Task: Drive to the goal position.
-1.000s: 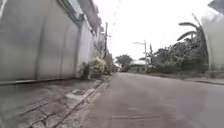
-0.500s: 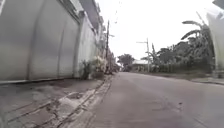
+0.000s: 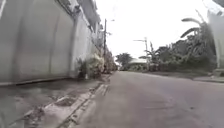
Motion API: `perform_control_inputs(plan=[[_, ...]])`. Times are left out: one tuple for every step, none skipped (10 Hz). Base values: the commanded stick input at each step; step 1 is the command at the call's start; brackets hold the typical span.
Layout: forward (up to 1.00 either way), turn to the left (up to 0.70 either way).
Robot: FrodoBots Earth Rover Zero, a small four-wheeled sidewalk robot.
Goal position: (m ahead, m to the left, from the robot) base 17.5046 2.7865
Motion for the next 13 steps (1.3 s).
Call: perform_control_inputs(plan=[[0.70, -0.08], [0.70, 0.00], [0.70, 0.00], [0.70, 0.00], [0.70, 0.00], [0.70, 0.00], [0.70, 0.00], [0.70, 0.00], [0.70, 0.00], [0.70, 0.00], [0.70, 0.00], [0.70, 0.00], [0.70, 0.00]])
